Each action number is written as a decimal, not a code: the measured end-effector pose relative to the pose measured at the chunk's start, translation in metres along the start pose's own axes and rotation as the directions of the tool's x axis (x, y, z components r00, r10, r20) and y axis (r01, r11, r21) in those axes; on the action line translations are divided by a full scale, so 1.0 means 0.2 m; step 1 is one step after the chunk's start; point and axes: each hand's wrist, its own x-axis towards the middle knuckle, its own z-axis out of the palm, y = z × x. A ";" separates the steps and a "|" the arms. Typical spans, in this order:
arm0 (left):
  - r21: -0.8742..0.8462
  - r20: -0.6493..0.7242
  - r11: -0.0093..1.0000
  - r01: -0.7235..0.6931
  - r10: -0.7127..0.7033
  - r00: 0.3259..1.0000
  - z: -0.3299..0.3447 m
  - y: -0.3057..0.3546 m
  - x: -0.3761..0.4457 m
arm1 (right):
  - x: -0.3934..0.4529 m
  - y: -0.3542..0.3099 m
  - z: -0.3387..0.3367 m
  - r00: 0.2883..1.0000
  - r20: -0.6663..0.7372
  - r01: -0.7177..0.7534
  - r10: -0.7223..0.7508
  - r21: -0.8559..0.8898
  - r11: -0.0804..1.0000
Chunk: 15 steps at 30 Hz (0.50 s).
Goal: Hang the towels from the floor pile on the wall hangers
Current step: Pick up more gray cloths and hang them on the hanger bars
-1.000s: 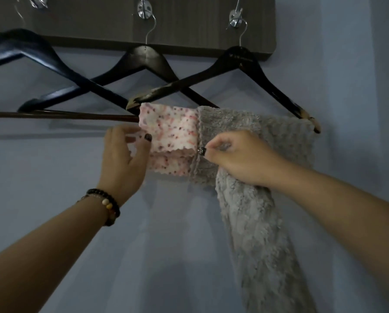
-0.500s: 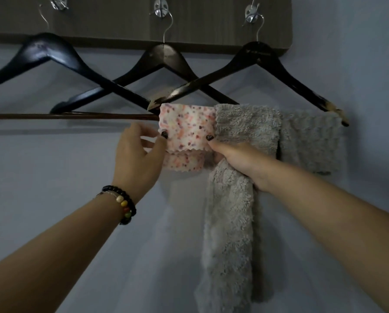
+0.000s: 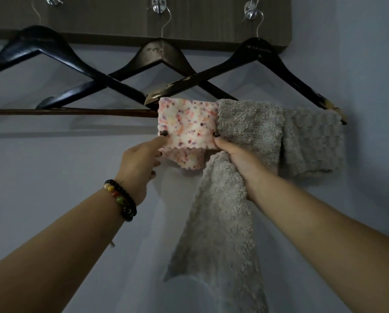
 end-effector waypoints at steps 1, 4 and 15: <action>-0.037 0.010 0.999 -0.024 0.024 1.000 0.00 0.00 0.00 | 0.00 0.01 0.01 1.000 -0.014 0.019 -0.019 0.032 0.999; -0.027 0.047 0.992 -0.119 0.120 0.992 0.00 -0.03 -0.02 | 0.00 0.04 0.02 0.995 -0.058 0.081 -0.082 -0.004 0.997; 0.095 0.025 0.942 -0.322 0.321 0.947 -0.07 -0.14 -0.05 | -0.01 0.13 -0.04 0.977 -0.124 0.150 -0.173 -0.173 0.973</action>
